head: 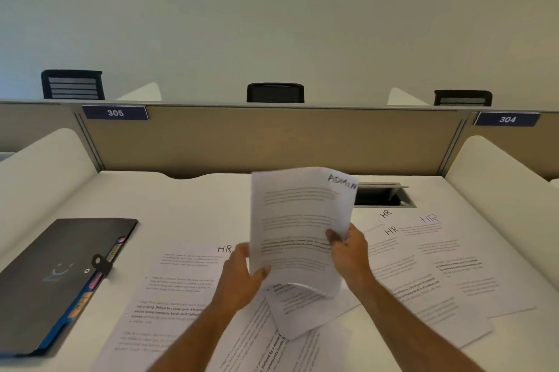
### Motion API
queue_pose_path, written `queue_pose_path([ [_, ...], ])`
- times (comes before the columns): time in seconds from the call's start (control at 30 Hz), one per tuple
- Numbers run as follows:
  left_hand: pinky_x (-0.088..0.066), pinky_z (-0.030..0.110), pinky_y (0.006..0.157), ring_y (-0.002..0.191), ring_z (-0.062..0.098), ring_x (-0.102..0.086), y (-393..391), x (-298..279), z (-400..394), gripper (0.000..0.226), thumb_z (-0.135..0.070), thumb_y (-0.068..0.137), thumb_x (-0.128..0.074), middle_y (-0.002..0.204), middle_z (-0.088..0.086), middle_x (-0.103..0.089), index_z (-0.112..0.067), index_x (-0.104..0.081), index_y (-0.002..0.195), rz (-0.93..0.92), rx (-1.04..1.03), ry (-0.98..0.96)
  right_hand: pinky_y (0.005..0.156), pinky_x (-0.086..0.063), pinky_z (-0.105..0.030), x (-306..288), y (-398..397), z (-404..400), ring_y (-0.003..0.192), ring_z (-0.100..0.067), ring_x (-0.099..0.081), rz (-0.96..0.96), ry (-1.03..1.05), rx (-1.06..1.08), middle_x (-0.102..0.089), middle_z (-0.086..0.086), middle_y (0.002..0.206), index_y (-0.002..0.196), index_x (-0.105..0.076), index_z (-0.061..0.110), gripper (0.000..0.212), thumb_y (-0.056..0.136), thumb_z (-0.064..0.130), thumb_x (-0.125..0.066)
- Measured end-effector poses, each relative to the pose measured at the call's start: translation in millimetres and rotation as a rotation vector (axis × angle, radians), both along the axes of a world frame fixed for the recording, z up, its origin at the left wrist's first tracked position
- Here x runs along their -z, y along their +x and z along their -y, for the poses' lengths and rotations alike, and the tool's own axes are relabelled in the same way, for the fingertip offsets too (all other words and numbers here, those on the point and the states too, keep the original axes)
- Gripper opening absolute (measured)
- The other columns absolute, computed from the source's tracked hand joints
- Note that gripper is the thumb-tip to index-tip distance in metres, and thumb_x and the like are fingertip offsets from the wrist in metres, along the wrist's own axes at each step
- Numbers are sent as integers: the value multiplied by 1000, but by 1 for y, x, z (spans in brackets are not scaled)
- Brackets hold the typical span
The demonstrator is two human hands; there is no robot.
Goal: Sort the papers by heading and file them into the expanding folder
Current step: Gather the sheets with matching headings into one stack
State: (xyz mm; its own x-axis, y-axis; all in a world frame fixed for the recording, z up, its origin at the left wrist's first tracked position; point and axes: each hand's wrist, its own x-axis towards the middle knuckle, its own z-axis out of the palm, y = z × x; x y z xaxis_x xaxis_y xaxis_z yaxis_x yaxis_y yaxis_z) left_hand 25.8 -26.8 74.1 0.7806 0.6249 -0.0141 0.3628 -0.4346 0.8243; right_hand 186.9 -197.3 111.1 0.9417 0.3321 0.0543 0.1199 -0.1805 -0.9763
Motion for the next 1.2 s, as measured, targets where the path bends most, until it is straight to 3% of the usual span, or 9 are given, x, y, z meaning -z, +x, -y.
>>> queue_pose_path([
  [0.1, -30, 40, 117, 146, 22, -29, -16, 20, 7, 85, -77, 86, -43, 158, 1, -32, -22, -33, 151, -455, 172, 432, 62, -52, -25, -1, 26, 18, 84, -19, -65, 36, -39, 136, -65, 3, 90, 103, -60, 20, 12, 96, 11, -59],
  [0.23, 4, 53, 123, 154, 27, 10, -24, 43, 29, 106, -88, 81, -23, 168, 7, 7, -18, -6, 160, -691, 363, 474, 74, -51, -32, -1, 61, 48, 89, -23, -62, 13, -29, 239, -64, -4, 101, 107, -58, 21, 17, 95, 10, -60],
  [0.37, 16, 51, 120, 151, 22, 24, -19, 49, 41, 110, -89, 81, -22, 164, 4, 25, -20, 15, 158, -648, 525, 497, 81, -50, -36, 9, 77, 73, 93, -27, -61, 0, -46, 314, -64, -5, 104, 119, -62, 10, 27, 92, 8, -64],
  [0.5, 21, 41, 120, 148, 10, 26, -9, 48, 44, 108, -87, 82, -31, 165, -6, 20, -25, 17, 157, -477, 655, 414, 85, -53, -40, 20, 77, 87, 95, -29, -64, -37, -37, 342, -66, -6, 104, 120, -63, 8, 28, 91, 7, -65],
  [0.6, 18, 28, 120, 146, -1, 22, -7, 52, 42, 104, -83, 82, -43, 166, -15, 11, -35, 10, 158, -333, 638, 306, 84, -53, -38, 25, 75, 92, 93, -28, -64, -63, -21, 350, -67, -7, 104, 119, -64, 8, 28, 91, 6, -66],
  [0.7, -2, 29, 123, 151, 7, -6, -8, 51, 30, 96, -71, 81, -58, 165, -13, -11, -37, -10, 157, -267, 436, 384, 84, -53, -39, 27, 76, 96, 92, -28, -64, -65, -18, 347, -67, -7, 103, 119, -64, 8, 28, 91, 6, -66],
  [0.9, -29, 44, 109, 136, 22, -33, -5, 32, -8, 113, -77, 56, -75, 147, -3, -36, -29, -28, 148, -650, 110, 394, 86, -54, -43, 28, 81, 100, 94, -30, -65, -87, -13, 357, -68, -9, 105, 118, -64, 8, 26, 92, 7, -65],
  [1.07, -29, 39, 94, 118, 17, -38, -1, 31, -11, 84, -73, 48, -78, 115, -8, -43, -35, -49, 118, -713, 87, 378, 82, -53, -39, 31, 77, 100, 92, -30, -65, -97, -43, 334, -68, -8, 103, 116, -64, 10, 25, 91, 7, -65],
  [1.2, -34, 37, 89, 103, 13, -49, 1, 26, -9, 63, -56, 56, -81, 103, -13, -53, -35, -46, 103, -659, 95, 349, 81, -54, -38, 30, 76, 103, 91, -29, -66, -93, -55, 319, -69, -8, 102, 113, -65, 13, 23, 91, 7, -66],
])
